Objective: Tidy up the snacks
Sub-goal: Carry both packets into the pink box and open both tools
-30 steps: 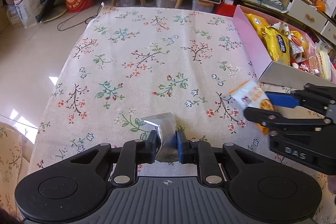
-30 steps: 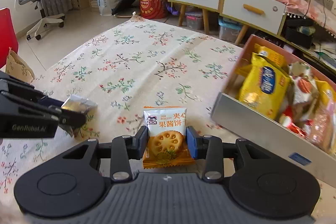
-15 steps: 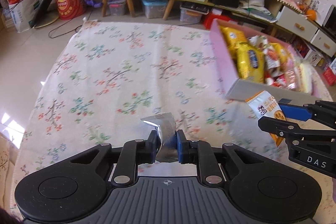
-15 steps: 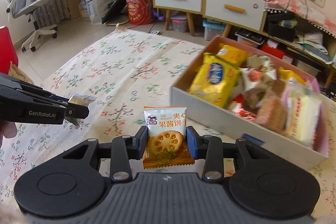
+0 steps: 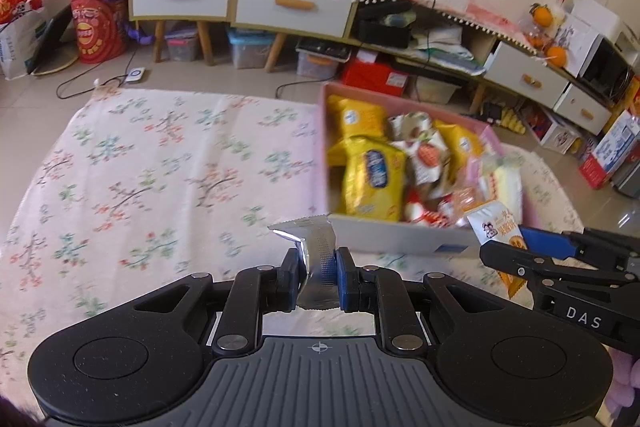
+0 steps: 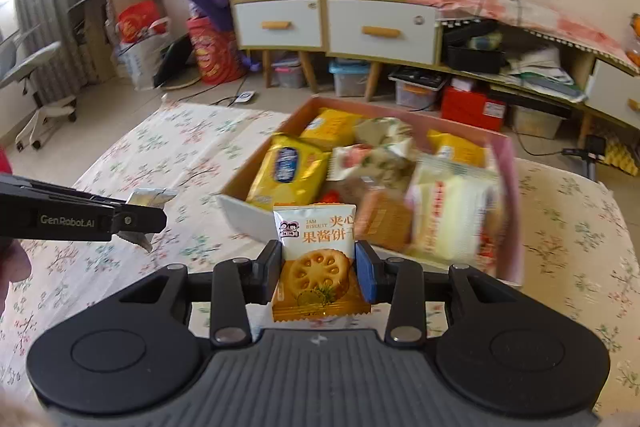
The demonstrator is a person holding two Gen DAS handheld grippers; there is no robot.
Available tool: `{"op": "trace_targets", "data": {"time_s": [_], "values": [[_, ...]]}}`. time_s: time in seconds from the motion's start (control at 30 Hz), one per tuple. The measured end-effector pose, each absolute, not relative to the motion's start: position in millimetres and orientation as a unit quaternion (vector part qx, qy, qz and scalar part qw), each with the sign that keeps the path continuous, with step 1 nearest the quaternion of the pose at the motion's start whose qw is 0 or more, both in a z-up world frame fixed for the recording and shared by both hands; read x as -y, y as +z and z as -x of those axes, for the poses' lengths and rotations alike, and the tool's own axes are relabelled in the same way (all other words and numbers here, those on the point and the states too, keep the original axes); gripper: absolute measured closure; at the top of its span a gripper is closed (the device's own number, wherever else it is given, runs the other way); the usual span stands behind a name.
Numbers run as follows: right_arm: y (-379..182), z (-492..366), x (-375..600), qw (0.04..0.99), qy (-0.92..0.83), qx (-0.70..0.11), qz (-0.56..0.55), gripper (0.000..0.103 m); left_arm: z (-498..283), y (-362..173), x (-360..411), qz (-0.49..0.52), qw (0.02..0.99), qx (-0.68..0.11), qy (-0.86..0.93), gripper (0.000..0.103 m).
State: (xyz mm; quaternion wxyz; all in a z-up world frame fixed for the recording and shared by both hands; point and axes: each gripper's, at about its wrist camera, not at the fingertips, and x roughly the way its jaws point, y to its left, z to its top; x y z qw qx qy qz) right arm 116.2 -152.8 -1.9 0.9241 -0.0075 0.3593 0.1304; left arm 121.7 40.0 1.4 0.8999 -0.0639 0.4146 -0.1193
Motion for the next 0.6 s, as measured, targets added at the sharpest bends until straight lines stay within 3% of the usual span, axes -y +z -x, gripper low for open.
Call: {"op": "trace_targets", "data": {"time_s": [0.6], "values": [[-3.3, -140.3, 218.7, 0.941, 0.072, -0.312, -0.108, 0.067, -155.3, -13.4, 27.0, 0.105, 0.908, -0.384, -0.133, 0.087]]}}
